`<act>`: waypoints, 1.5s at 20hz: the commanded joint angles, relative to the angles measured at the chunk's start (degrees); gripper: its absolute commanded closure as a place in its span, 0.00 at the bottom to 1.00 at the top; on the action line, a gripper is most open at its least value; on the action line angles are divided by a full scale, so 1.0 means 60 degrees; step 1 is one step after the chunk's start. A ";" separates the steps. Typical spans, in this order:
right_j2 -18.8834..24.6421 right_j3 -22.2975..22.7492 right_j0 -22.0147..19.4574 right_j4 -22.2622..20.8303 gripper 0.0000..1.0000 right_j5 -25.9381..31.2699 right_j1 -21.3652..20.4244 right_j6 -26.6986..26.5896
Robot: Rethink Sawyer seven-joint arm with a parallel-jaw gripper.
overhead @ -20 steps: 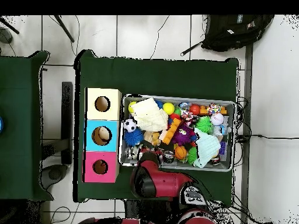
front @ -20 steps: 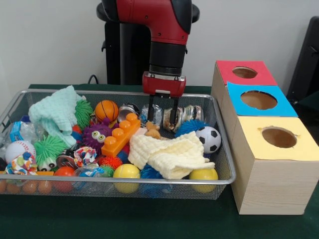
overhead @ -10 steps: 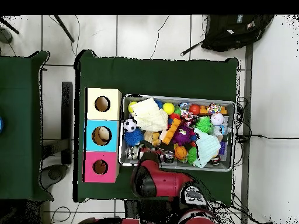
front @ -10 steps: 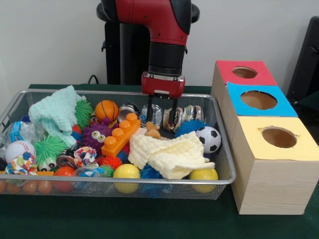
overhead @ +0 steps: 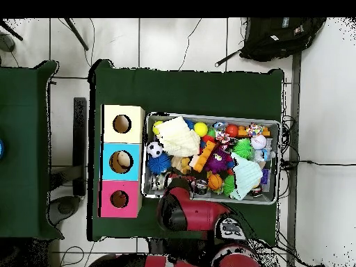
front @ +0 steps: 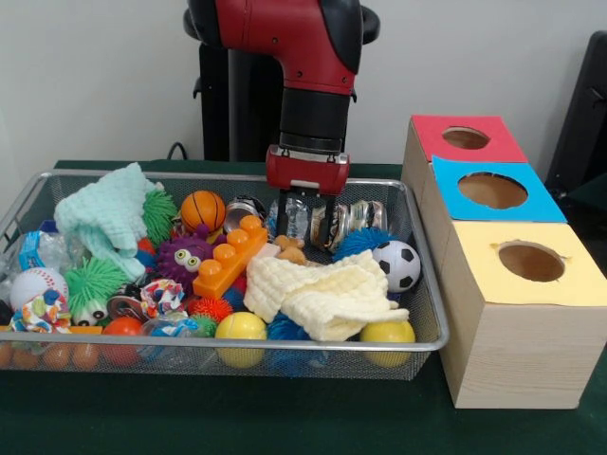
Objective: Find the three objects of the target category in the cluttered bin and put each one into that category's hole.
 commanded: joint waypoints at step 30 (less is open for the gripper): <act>0.0003 -0.1476 0.0015 0.1165 0.00 -0.1559 0.1635 0.1745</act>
